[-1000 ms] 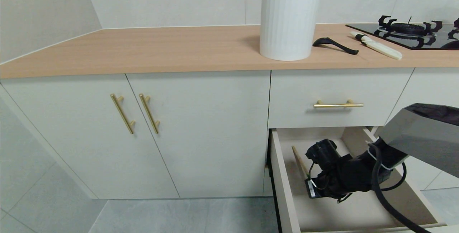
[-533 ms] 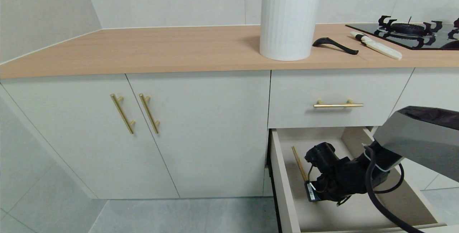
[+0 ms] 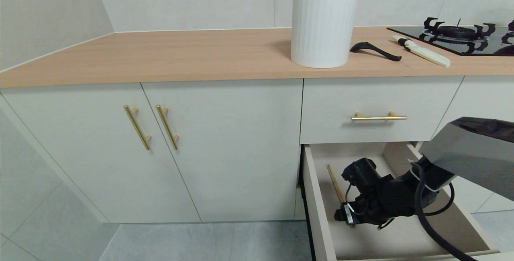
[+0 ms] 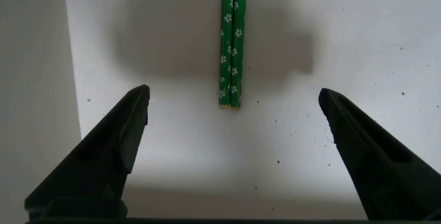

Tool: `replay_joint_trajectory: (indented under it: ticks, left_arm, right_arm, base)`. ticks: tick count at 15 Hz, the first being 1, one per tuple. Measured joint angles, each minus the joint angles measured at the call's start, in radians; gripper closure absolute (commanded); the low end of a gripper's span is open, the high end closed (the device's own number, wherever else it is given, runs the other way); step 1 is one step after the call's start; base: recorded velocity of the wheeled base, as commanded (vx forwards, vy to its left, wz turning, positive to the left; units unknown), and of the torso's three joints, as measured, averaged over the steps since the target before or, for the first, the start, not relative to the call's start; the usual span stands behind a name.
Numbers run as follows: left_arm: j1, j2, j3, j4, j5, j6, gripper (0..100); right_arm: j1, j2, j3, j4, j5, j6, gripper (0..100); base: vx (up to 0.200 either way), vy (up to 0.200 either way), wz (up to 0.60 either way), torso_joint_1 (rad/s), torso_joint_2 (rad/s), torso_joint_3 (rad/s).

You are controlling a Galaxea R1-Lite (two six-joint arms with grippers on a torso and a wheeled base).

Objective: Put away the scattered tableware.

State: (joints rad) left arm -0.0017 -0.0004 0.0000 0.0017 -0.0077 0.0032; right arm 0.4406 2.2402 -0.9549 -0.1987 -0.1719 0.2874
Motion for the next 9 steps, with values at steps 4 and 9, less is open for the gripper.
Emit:
replay_joint_trajectory:
  ticks: [4,9]
  left_arm:
    - [0.0,0.0,0.0,0.0,0.0,0.0,0]
    - [0.0,0.0,0.0,0.0,0.0,0.0,0]
  right_arm:
    - [0.002,-0.127,0.029,0.001,0.0,-0.005,0]
    - [-0.027,-0.372,0.066,0.002,-0.003,-0.068,0]
  base:
    - [0.0,0.0,0.0,0.0,0.0,0.0]
    - [0.0,0.0,0.0,0.0,0.0,0.0]
